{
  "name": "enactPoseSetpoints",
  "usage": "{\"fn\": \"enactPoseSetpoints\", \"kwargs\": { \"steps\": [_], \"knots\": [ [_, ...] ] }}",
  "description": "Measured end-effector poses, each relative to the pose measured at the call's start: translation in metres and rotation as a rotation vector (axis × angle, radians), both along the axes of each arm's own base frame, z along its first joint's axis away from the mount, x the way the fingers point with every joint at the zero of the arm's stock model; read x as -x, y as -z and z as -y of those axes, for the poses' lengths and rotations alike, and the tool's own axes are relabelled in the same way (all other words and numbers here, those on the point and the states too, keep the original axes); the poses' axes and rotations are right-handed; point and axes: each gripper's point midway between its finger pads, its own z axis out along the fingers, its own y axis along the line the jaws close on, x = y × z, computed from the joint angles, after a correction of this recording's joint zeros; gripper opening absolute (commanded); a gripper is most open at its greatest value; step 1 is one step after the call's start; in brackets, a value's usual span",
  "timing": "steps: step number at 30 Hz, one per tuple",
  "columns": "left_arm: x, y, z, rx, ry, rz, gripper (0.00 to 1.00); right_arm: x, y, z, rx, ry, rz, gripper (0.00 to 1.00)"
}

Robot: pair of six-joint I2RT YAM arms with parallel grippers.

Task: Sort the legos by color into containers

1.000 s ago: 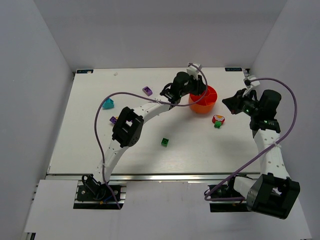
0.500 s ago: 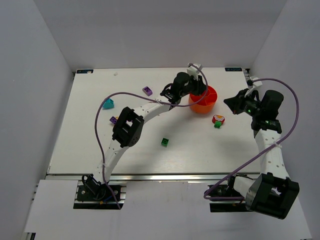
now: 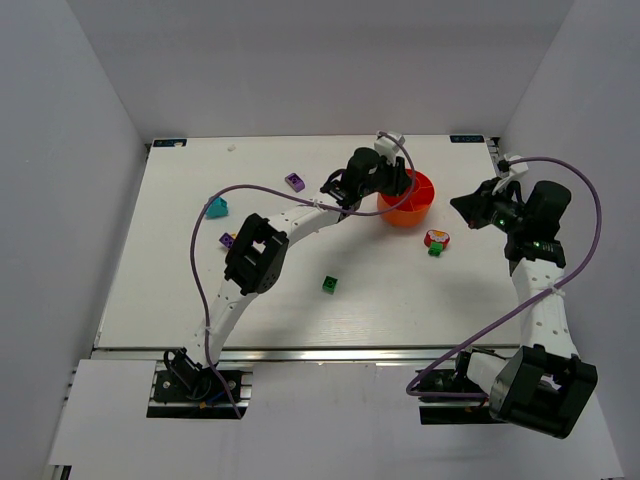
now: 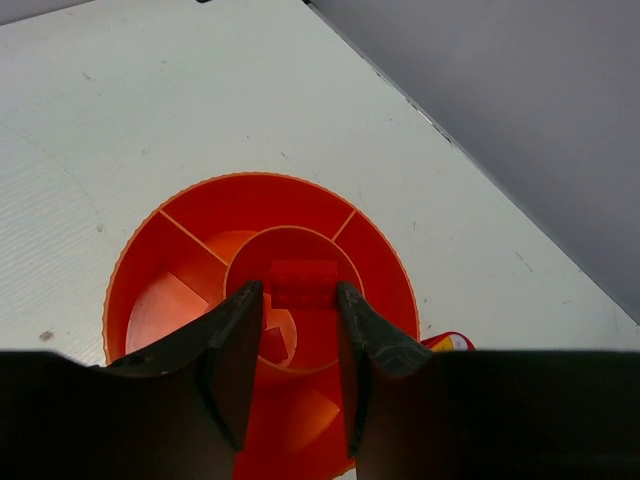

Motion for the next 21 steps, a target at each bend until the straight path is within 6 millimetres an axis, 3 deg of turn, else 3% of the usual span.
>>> {"fn": "enactPoseSetpoints", "kwargs": {
  "steps": [5, 10, 15, 16, 19, 20, 21],
  "knots": [
    [0.002, 0.004, 0.000, -0.007, 0.007, -0.004, 0.53, 0.001, -0.001, 0.001, -0.003, -0.004, 0.001, 0.01],
    [0.003, 0.002, 0.000, -0.004, 0.013, -0.003, 0.59, 0.002, -0.001, -0.001, -0.009, -0.022, 0.001, 0.18],
    [0.003, -0.003, 0.000, 0.000, 0.015, 0.001, 0.58, 0.005, -0.002, -0.005, -0.015, -0.057, 0.008, 0.20],
    [0.004, -0.004, 0.000, 0.001, 0.015, 0.001, 0.55, 0.006, -0.002, -0.006, -0.015, -0.062, 0.009, 0.21],
    [0.005, -0.013, -0.002, 0.007, 0.014, 0.001, 0.17, 0.006, 0.000, -0.007, -0.010, -0.080, 0.013, 0.22],
    [0.006, -0.017, -0.003, 0.011, 0.011, -0.002, 0.00, 0.006, 0.001, -0.007, -0.002, -0.086, 0.017, 0.23],
    [0.007, -0.022, -0.006, 0.012, 0.008, -0.003, 0.00, 0.006, 0.002, -0.006, 0.011, -0.093, 0.023, 0.25]
  ]
}}
